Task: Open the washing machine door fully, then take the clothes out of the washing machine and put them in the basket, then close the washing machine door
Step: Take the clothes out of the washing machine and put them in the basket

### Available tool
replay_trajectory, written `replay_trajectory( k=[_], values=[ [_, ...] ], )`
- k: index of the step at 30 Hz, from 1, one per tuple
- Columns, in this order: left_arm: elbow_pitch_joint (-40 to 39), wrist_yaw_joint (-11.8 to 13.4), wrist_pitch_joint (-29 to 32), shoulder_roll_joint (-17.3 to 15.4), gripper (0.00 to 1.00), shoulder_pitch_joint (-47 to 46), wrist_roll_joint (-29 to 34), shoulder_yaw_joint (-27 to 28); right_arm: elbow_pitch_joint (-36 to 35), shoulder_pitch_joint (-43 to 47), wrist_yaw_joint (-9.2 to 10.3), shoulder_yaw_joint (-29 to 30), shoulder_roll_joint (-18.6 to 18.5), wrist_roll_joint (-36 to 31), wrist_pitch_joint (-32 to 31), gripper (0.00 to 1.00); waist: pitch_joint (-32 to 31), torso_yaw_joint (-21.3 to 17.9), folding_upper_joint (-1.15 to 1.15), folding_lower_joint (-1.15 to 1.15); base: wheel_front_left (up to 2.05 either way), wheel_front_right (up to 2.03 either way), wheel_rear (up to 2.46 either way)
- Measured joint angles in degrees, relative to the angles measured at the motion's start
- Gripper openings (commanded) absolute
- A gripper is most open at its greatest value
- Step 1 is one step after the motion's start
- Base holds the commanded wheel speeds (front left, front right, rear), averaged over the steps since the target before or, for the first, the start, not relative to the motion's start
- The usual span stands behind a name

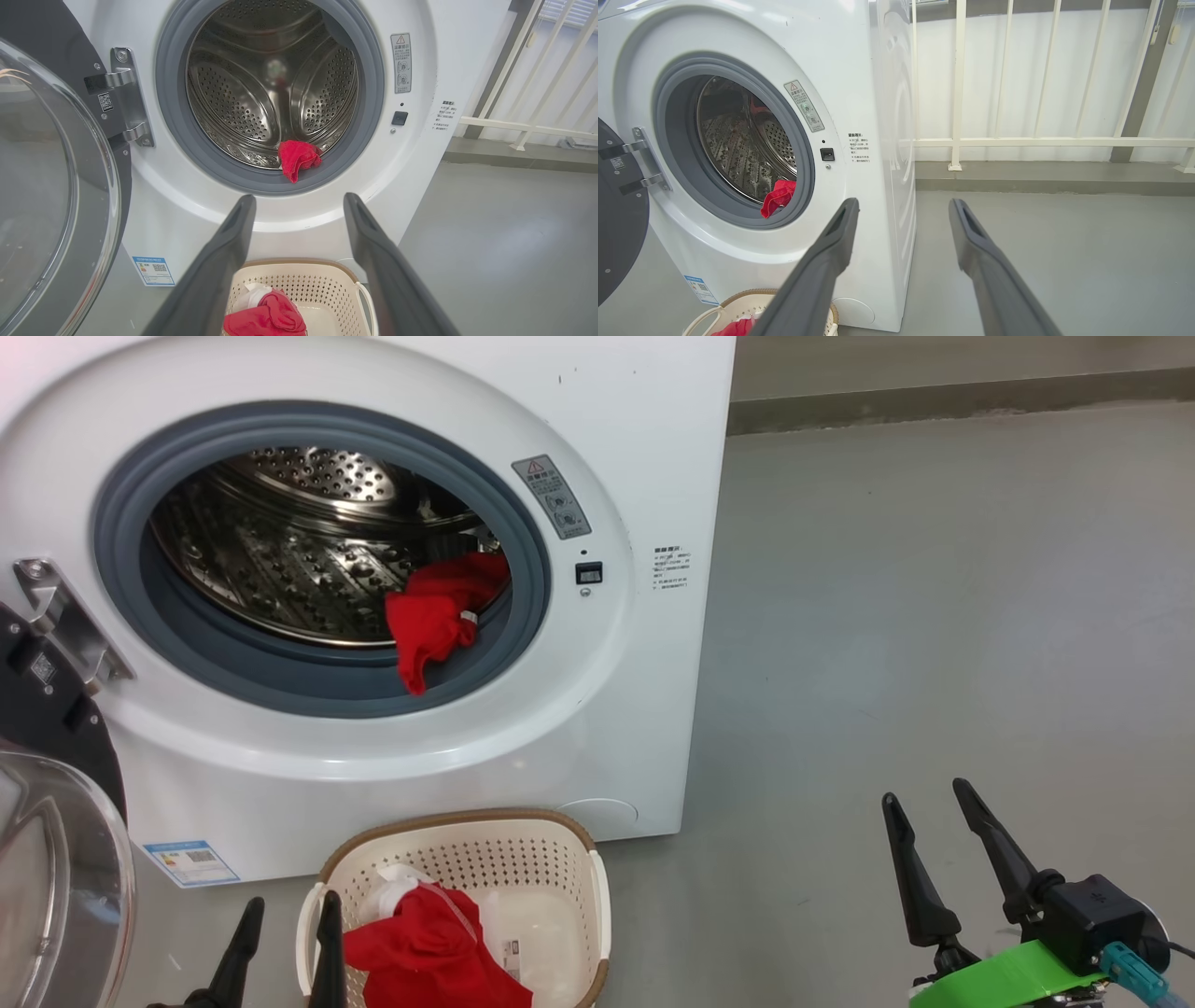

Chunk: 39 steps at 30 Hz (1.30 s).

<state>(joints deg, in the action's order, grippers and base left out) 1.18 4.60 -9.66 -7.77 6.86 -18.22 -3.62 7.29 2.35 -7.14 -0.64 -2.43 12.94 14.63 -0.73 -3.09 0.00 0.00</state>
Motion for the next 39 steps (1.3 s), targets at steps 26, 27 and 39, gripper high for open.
replay_trajectory(
  k=[26,27,39],
  values=[
    [3.2,0.3,-0.8,-0.7,1.0,-8.4,0.1,-1.9,-1.0,-0.3,0.0,0.0,0.0,0.2,0.0,1.0,6.5,0.7,0.0,0.0,0.0,0.0,0.0],
    [3.4,0.1,-1.0,-0.7,1.0,-8.9,0.1,-1.9,-1.0,-0.4,0.0,0.0,0.0,0.2,0.0,1.0,7.0,0.8,0.0,0.0,0.0,0.0,0.0],
    [6.4,-1.4,-2.0,-0.7,1.0,-20.7,0.0,-2.8,-3.2,-4.5,0.0,-0.4,0.0,0.1,0.0,1.0,15.9,1.2,0.0,0.0,0.0,0.0,0.0]
  ],
)
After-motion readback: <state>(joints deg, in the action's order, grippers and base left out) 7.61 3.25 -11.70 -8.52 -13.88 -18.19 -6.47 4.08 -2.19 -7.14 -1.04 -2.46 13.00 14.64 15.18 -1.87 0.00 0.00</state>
